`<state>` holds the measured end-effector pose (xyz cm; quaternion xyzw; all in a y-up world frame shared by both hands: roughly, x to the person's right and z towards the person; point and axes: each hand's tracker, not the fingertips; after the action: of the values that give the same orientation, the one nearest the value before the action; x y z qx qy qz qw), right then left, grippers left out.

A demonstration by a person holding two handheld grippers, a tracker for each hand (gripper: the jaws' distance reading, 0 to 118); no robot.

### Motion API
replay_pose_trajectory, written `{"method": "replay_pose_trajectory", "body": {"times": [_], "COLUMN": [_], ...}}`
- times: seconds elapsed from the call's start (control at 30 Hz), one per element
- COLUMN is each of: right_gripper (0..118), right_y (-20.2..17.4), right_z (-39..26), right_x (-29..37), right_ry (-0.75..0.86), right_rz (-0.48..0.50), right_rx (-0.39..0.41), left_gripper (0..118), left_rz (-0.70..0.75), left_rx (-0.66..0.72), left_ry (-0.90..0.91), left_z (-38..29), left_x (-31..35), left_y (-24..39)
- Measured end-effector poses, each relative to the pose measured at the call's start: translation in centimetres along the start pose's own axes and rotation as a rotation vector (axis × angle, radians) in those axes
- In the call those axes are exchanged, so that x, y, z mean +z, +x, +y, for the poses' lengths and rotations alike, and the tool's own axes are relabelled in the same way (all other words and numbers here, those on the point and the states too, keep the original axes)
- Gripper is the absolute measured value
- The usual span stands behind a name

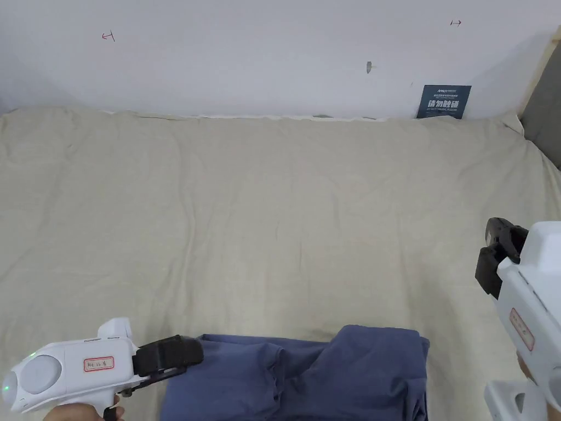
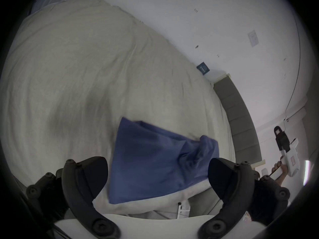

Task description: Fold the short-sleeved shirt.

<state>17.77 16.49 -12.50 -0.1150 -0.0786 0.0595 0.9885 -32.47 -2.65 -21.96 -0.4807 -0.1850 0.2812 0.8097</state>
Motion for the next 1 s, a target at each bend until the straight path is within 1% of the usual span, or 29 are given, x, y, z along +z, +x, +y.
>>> {"method": "replay_pose_trajectory", "body": {"times": [0.1,0.13,0.2,0.27,0.33,0.37,0.43,0.47,0.53,0.73,0.83,1.0], "right_gripper": [2,2,2,2,2,2,2,2,2,2,2,2], "right_y": [-0.2,-0.3,-0.3,-0.3,-0.3,-0.4,-0.5,-0.5,-0.5,-0.6,-0.6,-0.6], "right_z": [-0.1,-0.1,-0.2,-0.4,-0.4,-0.4,-0.4,-0.3,-0.2,0.3,0.5,0.7], "right_x": [-0.1,-0.2,-0.3,-0.4,-0.5,-0.6,-0.6,-0.6,-0.7,-0.8,-0.7,-0.4], "right_ry": [-0.009,-0.011,-0.020,-0.026,-0.034,-0.037,-0.039,-0.038,-0.039,-0.023,-0.012,0.004], "right_rz": [0.004,0.004,0.002,0.003,-0.002,-0.005,-0.010,-0.009,-0.006,0.003,0.014,0.032], "right_rx": [0.005,0.007,0.012,0.013,0.019,0.025,0.029,0.028,0.027,0.024,0.019,0.016], "left_gripper": [117,115,95,69,56,44,28,18,13,11,11,11], "left_rz": [0.020,0.016,-0.014,-0.029,0.010,0.009,-0.003,0.002,0.013,0.033,0.120,0.242], "left_rx": [-0.006,-0.003,0.012,0.022,0.036,0.036,0.046,0.049,0.029,-0.025,-0.090,-0.072], "left_ry": [-0.035,-0.040,-0.039,-0.042,-0.063,-0.053,-0.043,-0.047,-0.041,0.037,0.090,0.157], "left_z": [-0.2,-0.3,-0.4,-0.4,-0.7,-0.8,-0.7,-0.8,-1.1,-1.1,-0.7,-0.1], "left_x": [-1.6,-2.1,-2.9,-3.7,-4.7,-4.7,-4.5,-4.5,-4.5,-1.4,1.4,6.7], "left_y": [-1.5,-2.0,-2.8,-3.4,-3.6,-3.7,-4.0,-4.0,-3.6,-1.5,-1.3,-1.5]}}
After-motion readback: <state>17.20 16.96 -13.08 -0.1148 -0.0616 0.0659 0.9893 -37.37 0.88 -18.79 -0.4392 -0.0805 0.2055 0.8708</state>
